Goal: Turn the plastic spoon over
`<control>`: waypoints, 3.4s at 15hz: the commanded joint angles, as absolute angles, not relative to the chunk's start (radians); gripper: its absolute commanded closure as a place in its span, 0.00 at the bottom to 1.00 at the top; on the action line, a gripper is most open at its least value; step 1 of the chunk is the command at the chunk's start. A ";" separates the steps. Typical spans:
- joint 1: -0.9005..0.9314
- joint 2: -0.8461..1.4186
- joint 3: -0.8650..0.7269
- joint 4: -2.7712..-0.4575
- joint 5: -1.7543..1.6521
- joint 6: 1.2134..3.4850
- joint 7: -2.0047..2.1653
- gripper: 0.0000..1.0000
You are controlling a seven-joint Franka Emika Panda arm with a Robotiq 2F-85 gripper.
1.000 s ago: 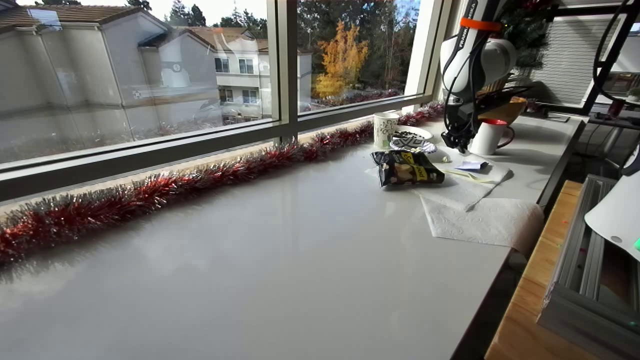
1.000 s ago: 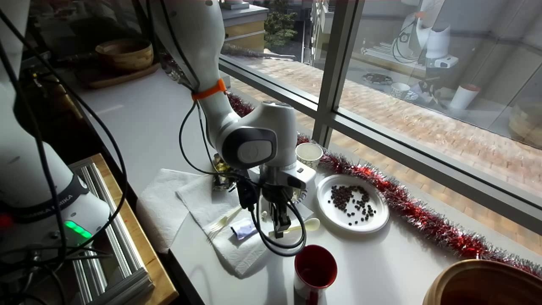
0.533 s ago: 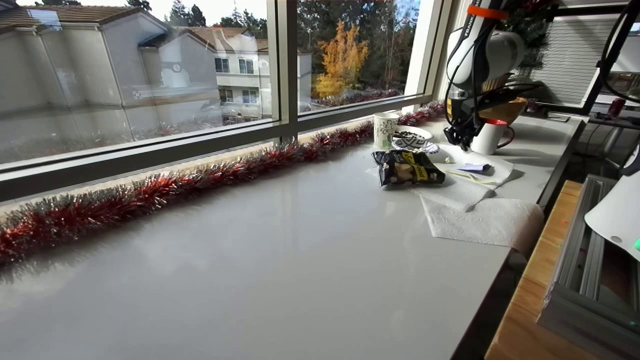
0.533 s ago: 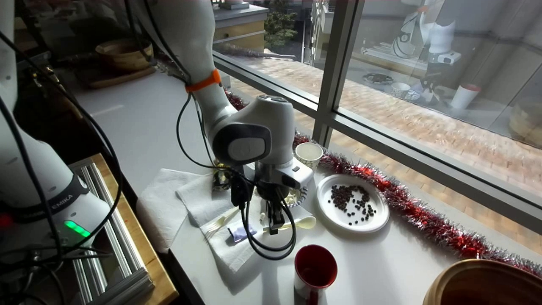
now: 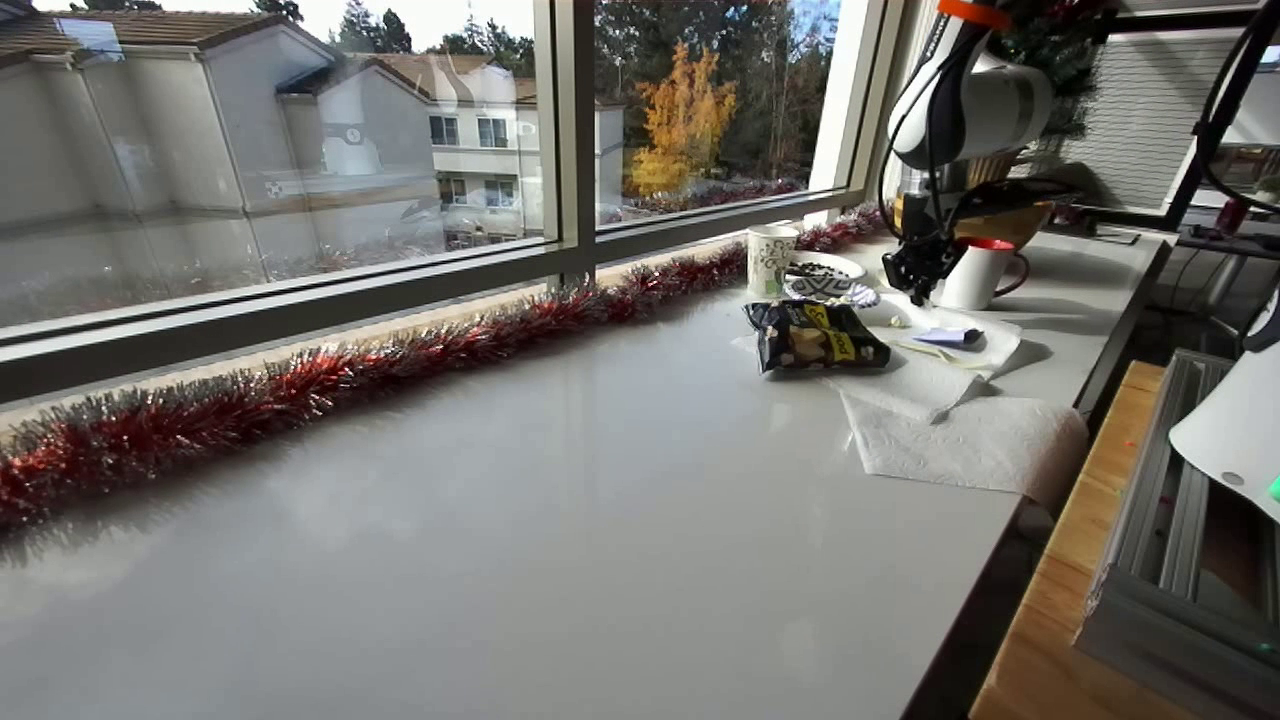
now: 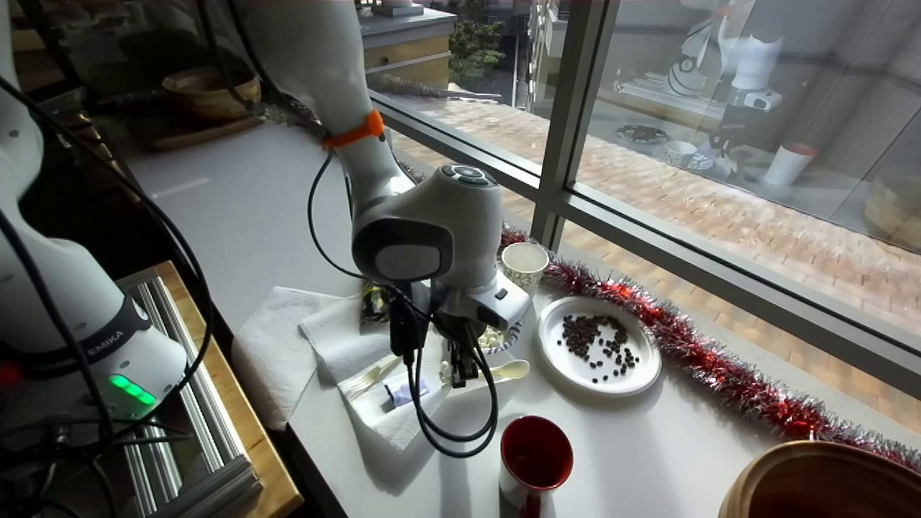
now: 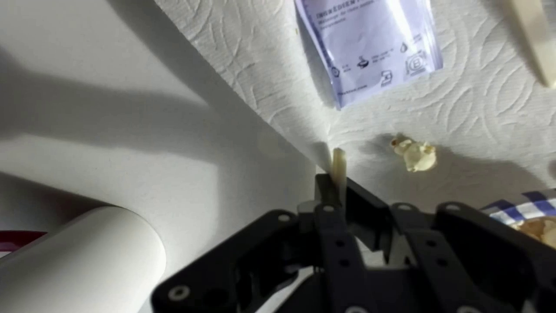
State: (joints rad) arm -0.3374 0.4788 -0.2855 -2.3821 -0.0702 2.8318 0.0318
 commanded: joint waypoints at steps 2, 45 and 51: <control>-0.436 0.429 -0.214 -2.408 0.022 2.821 -0.092 0.94; -0.321 0.009 -0.480 -2.608 -0.315 2.741 0.064 0.00; -0.376 -0.108 -0.400 -2.574 -0.403 2.602 0.166 0.00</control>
